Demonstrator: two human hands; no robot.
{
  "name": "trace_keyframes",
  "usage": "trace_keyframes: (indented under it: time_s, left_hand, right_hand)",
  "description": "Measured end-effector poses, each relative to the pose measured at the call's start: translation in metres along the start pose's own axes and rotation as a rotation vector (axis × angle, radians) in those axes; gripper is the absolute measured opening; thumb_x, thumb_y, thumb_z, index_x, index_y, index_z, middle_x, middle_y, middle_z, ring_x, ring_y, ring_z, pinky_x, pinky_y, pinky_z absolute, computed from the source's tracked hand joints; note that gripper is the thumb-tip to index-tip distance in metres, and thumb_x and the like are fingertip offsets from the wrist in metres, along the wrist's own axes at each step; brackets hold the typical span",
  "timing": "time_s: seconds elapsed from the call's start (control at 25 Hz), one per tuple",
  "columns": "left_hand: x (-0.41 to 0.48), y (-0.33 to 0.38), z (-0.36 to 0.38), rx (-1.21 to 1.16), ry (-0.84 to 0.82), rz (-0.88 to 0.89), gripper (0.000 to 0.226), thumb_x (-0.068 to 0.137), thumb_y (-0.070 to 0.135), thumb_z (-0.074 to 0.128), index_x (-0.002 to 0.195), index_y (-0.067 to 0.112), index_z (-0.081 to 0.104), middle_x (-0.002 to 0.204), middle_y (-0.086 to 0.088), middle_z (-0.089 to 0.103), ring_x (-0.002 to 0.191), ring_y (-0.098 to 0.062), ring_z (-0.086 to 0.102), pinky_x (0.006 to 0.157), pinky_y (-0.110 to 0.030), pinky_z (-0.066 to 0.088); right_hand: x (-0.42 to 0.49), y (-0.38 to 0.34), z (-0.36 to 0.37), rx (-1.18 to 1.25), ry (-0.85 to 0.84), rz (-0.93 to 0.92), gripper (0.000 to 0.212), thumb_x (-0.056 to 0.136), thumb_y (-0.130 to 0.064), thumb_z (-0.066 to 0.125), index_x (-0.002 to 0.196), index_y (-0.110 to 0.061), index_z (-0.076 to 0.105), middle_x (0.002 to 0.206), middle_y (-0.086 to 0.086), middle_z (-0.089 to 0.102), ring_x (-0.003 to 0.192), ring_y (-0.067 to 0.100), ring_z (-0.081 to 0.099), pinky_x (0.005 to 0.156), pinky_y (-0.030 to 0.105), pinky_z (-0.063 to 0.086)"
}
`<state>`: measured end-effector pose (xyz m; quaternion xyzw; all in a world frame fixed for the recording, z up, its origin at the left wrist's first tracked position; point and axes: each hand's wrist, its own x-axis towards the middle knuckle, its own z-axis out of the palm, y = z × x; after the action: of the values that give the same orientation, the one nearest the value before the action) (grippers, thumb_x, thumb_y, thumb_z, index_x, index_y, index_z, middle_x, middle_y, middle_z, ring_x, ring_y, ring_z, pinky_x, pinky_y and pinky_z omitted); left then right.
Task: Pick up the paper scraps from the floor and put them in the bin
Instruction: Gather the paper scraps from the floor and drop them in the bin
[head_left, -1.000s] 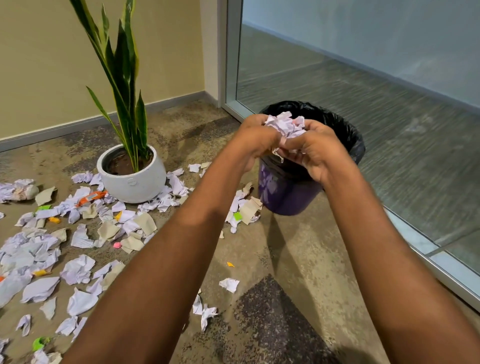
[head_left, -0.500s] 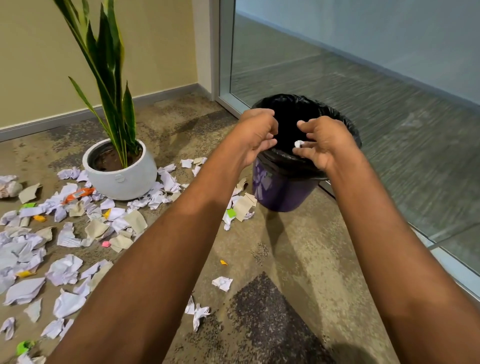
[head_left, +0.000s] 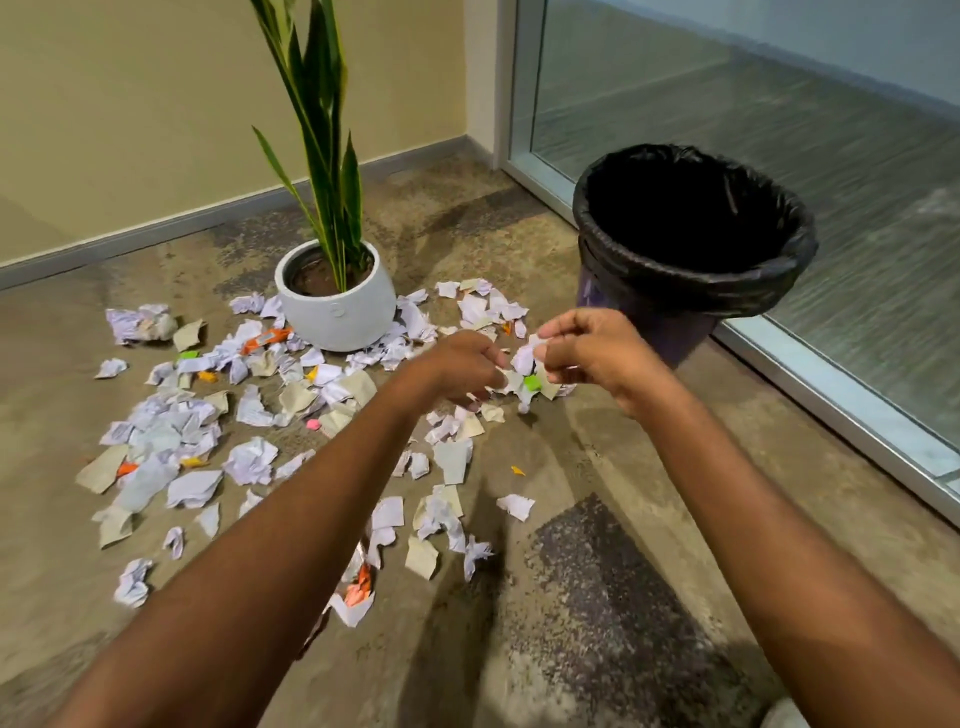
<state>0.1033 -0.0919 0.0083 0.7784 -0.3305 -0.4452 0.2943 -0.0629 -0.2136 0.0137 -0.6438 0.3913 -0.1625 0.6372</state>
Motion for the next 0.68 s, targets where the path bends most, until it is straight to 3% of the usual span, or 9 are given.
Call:
trace_keyframes:
  time_s: [0.08,0.2,0.28,0.4,0.52,0.68]
  left_hand:
    - [-0.010,-0.041,0.005,0.239,-0.059,-0.078,0.033,0.095,0.007,0.075,0.126,0.010,0.067,0.107,-0.013,0.068,0.090,-0.023,0.068,0.075,-0.038,0.064]
    - [-0.025,-0.090,0.014,0.556,-0.165,-0.209,0.047,0.092,0.010,0.080,0.136,0.005,0.065,0.130,-0.017,0.066,0.108,-0.033,0.073,0.087,-0.046,0.067]
    - [-0.033,-0.113,0.020,0.751,-0.236,-0.225,0.063,0.087,0.016,0.087,0.142,0.006,0.060,0.141,-0.016,0.061,0.118,-0.035,0.069,0.092,-0.048,0.065]
    - [-0.047,-0.148,0.033,0.979,-0.233,-0.153,0.109,0.072,0.026,0.098,0.161,0.018,0.036,0.158,-0.015,0.043,0.136,-0.037,0.056,0.104,-0.048,0.057]
    - [-0.059,-0.173,0.052,0.965,-0.173,-0.106,0.126,0.071,0.015,0.097,0.167,0.019,0.016,0.172,-0.020,0.015,0.146,-0.042,0.047,0.109,-0.050,0.054]
    - [-0.056,-0.180,0.064,0.856,-0.045,-0.025,0.092,0.081,0.011,0.088,0.155,0.015,0.033,0.157,-0.016,0.036,0.131,-0.036,0.057,0.100,-0.047,0.058]
  right_hand:
    - [-0.004,0.042,0.019,-0.196,-0.097,0.089,0.024,0.086,0.009,0.080,0.104,-0.003,0.073,0.084,0.010,0.068,0.072,0.021,0.064,0.070,0.037,0.059]
    - [-0.011,0.098,0.036,-0.574,-0.199,0.118,0.026,0.081,0.003,0.086,0.100,-0.010,0.074,0.090,0.000,0.069,0.079,0.015,0.064,0.072,0.033,0.056]
    - [-0.016,0.125,0.043,-0.844,-0.310,0.093,0.032,0.075,-0.003,0.088,0.091,-0.019,0.065,0.097,0.002,0.061,0.088,0.022,0.060,0.075,0.034,0.052]
    - [-0.031,0.152,0.052,-1.184,-0.376,-0.004,0.059,0.072,-0.014,0.093,0.121,-0.019,0.060,0.129,0.007,0.046,0.119,0.028,0.052,0.095,0.043,0.056]
    - [-0.048,0.162,0.066,-1.162,-0.374,-0.053,0.078,0.067,-0.019,0.100,0.129,-0.020,0.053,0.138,0.003,0.042,0.130,0.025,0.044,0.101,0.044,0.053]
    - [-0.059,0.168,0.088,-1.017,-0.363,-0.041,0.076,0.067,-0.018,0.100,0.128,-0.020,0.055,0.134,0.000,0.044,0.126,0.022,0.048,0.100,0.040,0.052]
